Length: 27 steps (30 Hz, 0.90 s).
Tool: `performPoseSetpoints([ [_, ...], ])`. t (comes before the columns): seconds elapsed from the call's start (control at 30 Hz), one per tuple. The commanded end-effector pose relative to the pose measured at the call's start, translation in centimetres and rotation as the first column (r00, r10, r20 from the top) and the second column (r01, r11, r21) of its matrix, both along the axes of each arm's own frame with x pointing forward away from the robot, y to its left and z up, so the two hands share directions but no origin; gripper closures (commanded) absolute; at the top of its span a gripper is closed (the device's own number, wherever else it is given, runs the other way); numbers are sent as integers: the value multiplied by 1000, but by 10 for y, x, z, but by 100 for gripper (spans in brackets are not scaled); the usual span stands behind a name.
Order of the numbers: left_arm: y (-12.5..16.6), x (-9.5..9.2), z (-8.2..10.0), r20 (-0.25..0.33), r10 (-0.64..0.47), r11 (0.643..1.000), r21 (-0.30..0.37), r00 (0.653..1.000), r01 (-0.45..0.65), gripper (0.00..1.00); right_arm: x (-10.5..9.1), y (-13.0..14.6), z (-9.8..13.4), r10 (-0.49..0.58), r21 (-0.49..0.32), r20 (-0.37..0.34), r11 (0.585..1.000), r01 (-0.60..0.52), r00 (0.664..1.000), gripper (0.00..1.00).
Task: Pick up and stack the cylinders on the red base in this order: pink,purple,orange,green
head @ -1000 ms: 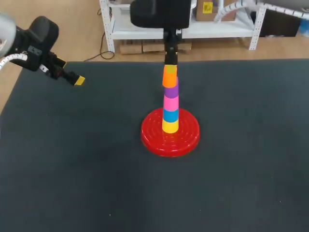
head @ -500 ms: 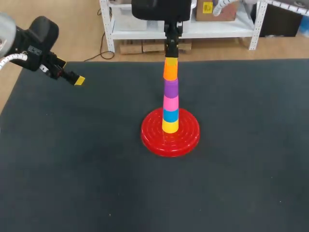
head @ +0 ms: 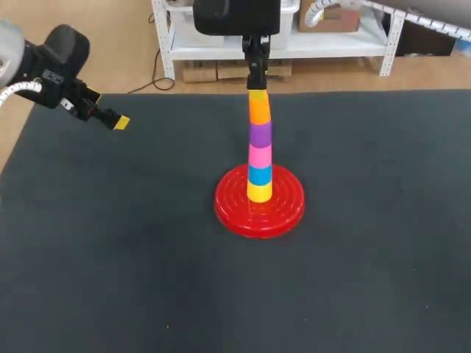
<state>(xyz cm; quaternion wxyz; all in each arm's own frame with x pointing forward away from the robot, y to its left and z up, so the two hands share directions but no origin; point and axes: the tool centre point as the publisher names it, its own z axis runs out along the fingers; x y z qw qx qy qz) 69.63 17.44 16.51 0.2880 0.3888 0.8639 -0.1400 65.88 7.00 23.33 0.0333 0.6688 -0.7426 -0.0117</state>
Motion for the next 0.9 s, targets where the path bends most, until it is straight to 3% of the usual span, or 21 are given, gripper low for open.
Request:
performPoseSetpoints([
  [0.03,0,0,0,0,1,1000,2,1000,-1,0,2,0,-3,-3,0,-6,1000,3,1000,100],
  [0.7,0,0,0,0,1,1000,2,1000,-1,0,-6,-2,-26,-15,36,-55,999,17,998,100],
  [0.73,0,0,0,0,1,1000,2,1000,-1,0,-7,-2,-23,-12,40,-46,999,14,999,82],
  [0.77,0,0,0,0,1,1000,2,1000,-1,0,-7,-2,-20,-6,46,-32,999,7,999,0],
  [0.9,0,0,0,0,1,1000,2,1000,-1,0,-6,-5,-1,-15,89,-5,996,16,1000,0],
])
